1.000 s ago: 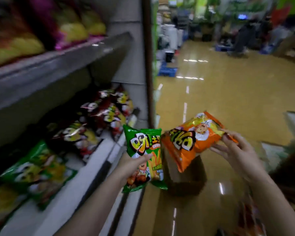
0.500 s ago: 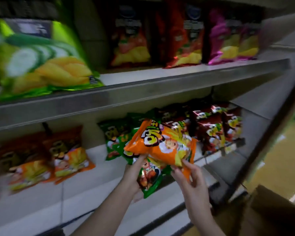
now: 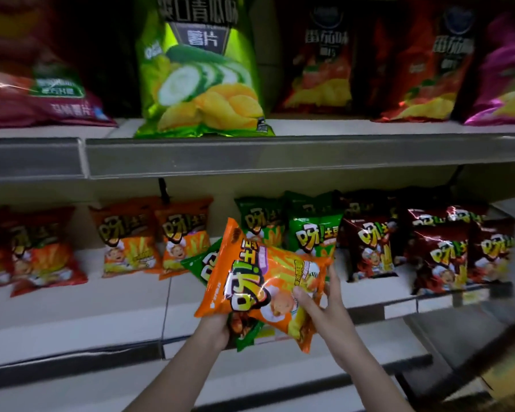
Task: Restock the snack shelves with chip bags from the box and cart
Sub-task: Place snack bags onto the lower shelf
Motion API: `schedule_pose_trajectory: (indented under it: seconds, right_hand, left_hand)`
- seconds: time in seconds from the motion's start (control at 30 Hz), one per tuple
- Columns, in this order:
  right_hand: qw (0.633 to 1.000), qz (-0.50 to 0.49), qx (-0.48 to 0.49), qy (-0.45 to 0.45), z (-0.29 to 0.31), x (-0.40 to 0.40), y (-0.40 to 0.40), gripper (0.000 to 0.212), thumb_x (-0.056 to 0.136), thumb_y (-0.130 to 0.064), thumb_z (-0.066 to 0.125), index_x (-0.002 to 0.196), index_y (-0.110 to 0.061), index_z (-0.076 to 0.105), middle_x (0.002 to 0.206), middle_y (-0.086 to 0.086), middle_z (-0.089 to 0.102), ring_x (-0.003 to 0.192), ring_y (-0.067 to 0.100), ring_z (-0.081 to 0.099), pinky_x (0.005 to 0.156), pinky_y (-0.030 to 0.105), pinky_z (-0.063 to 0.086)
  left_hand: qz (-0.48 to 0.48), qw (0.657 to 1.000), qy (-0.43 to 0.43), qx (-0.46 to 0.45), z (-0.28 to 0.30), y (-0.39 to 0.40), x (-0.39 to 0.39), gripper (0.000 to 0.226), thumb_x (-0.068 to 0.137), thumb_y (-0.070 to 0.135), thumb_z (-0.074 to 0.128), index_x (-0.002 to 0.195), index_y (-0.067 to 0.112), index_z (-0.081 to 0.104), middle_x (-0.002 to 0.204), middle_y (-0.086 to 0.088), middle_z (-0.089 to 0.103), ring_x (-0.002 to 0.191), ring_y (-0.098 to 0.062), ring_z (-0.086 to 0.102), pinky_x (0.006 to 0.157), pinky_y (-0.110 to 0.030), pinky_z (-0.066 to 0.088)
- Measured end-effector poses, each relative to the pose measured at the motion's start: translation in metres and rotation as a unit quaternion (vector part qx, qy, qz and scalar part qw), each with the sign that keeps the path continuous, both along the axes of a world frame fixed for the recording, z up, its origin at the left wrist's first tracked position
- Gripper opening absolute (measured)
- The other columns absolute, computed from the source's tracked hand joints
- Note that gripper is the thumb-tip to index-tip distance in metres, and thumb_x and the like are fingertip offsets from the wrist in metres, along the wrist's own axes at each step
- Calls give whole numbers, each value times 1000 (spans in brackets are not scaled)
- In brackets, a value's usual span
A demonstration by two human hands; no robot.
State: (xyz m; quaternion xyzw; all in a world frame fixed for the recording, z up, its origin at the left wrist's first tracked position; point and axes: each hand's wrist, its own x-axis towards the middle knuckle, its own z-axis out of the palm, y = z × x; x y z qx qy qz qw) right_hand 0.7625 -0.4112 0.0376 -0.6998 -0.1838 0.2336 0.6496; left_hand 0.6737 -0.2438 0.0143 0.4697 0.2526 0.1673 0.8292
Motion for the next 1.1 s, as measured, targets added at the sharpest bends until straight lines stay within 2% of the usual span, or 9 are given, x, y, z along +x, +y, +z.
schedule_pose_trajectory:
  seconds: [0.13, 0.27, 0.37, 0.47, 0.6, 0.73, 0.8, 0.9, 1.1]
  right_hand:
    - [982, 26, 74, 170, -12, 0, 3, 71, 72, -27, 75, 137, -24, 47, 119, 11, 69, 105, 32, 68, 86, 52, 56]
    - [957, -12, 141, 254, -32, 0, -14, 52, 82, -18, 65, 132, -11, 54, 120, 16, 68, 110, 36, 66, 91, 53, 53]
    - [939, -89, 203, 261, -42, 4, -38, 50, 85, -24, 58, 132, -11, 55, 121, 15, 68, 109, 32, 67, 83, 47, 58]
    - [916, -173, 240, 269, -51, 10, -67, 55, 84, -31, 56, 136, -13, 53, 125, 12, 66, 109, 28, 67, 72, 40, 60]
    - [899, -246, 227, 282, -62, 10, -108, 60, 79, -38, 62, 132, -10, 55, 121, 15, 68, 98, 29, 71, 72, 41, 59]
    - [897, -280, 171, 294, -70, 17, -142, 115, 37, -50, 96, 133, -7, 53, 120, 19, 67, 97, 34, 71, 81, 43, 55]
    - [895, -270, 181, 305, -72, 18, -154, 131, 22, -56, 97, 135, -10, 52, 124, 19, 66, 104, 37, 68, 76, 47, 58]
    - [895, -243, 192, 321, -68, 17, -162, 132, 22, -58, 96, 138, -18, 49, 125, 20, 64, 106, 41, 66, 75, 48, 59]
    - [889, -255, 184, 332, -67, 15, -150, 125, 29, -57, 96, 138, -21, 49, 125, 19, 64, 111, 43, 63, 78, 49, 57]
  left_hand:
    - [44, 998, 53, -1, -14, 24, -10, 26, 98, 13, 51, 122, 4, 54, 93, -10, 72, 66, -16, 71, 46, -24, 54]
    - [69, 993, 70, 60, -14, 45, 10, 87, 77, 41, 76, 141, 10, 25, 126, -11, 55, 92, -20, 63, 70, -34, 55]
    - [25, 995, 67, 75, -6, 48, 38, 65, 82, 32, 73, 132, 31, 32, 129, 1, 55, 107, -19, 57, 90, -32, 42]
    - [-39, 992, 69, 94, -6, 35, 69, 54, 80, 25, 77, 125, 29, 49, 124, 0, 63, 111, -19, 59, 97, -34, 44]
    - [-126, 987, 42, 88, -4, 1, 111, 69, 80, 21, 76, 135, 30, 36, 123, 5, 60, 116, -17, 54, 103, -36, 39]
    - [-194, 971, 45, 129, -14, -16, 142, 85, 65, 27, 84, 135, 29, 35, 131, 2, 57, 125, -20, 51, 108, -43, 37]
    - [-204, 968, 47, 142, -22, -25, 153, 82, 68, 21, 84, 136, 26, 37, 132, 0, 57, 124, -20, 52, 106, -41, 40]
    - [-188, 969, 69, 144, -31, -44, 163, 88, 66, 24, 87, 136, 30, 33, 134, 1, 55, 122, -19, 52, 103, -38, 43]
    - [-157, 955, 118, 223, -43, -62, 181, 140, 29, 66, 83, 148, 39, 15, 155, 0, 29, 140, -23, 33, 111, -52, 37]
